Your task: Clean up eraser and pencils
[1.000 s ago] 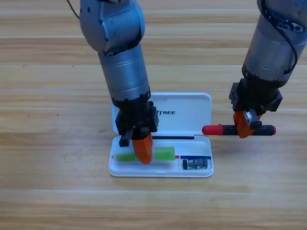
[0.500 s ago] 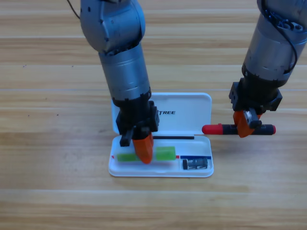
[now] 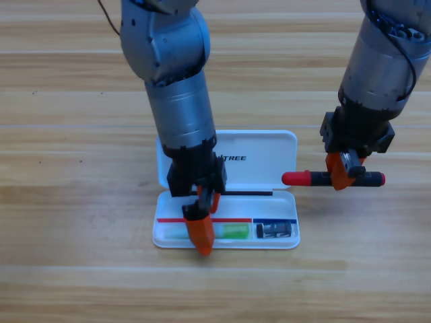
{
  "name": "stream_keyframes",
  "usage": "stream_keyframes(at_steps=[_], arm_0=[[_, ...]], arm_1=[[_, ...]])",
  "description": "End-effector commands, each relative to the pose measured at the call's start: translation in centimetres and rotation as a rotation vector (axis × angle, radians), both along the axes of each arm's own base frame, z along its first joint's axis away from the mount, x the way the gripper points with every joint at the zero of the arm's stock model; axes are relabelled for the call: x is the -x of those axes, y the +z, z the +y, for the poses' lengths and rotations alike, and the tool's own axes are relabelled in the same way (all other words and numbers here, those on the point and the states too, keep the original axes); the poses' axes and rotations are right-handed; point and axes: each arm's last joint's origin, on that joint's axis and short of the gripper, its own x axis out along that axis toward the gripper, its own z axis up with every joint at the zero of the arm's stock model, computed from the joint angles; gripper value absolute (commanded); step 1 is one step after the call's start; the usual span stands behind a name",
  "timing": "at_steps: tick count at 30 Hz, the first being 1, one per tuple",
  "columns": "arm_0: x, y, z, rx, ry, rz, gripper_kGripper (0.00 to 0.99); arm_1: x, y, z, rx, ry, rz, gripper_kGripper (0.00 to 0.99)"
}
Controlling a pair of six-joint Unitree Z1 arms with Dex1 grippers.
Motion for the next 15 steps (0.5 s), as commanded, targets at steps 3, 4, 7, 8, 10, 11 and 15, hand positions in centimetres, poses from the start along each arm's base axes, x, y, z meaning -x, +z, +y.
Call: stream_keyframes(at_steps=[3,4,7,8,10,11,15], arm_0=[[0.4,-1.7,-0.9,-0.029,-0.007,0.034,0.982],[0.5,-1.4,-0.8,-0.026,-0.006,0.031,0.982],[1.0,1.2,-0.2,-0.006,0.002,-0.004,0.982],[1.2,2.4,0.1,0.004,0.004,-0.028,0.983],[1.9,5.5,1.1,0.029,0.010,-0.089,0.983],[2.4,7.3,1.7,0.047,0.012,-0.128,0.985],[3.9,14.9,6.4,0.134,0.091,-0.297,0.988]], arm_1=[[0.3,-2.4,2.9,0.051,0.031,0.020,0.000],[0.3,-2.6,3.3,0.052,0.034,0.021,0.000],[0.3,-3.1,4.7,0.061,0.043,0.025,0.000],[0.3,-3.4,5.1,0.064,0.047,0.026,0.000],[0.3,-3.8,6.2,0.066,0.055,0.026,0.000],[0.3,-4.0,6.6,0.065,0.057,0.025,0.000],[0.3,-4.5,8.4,0.064,0.066,0.011,0.000]])
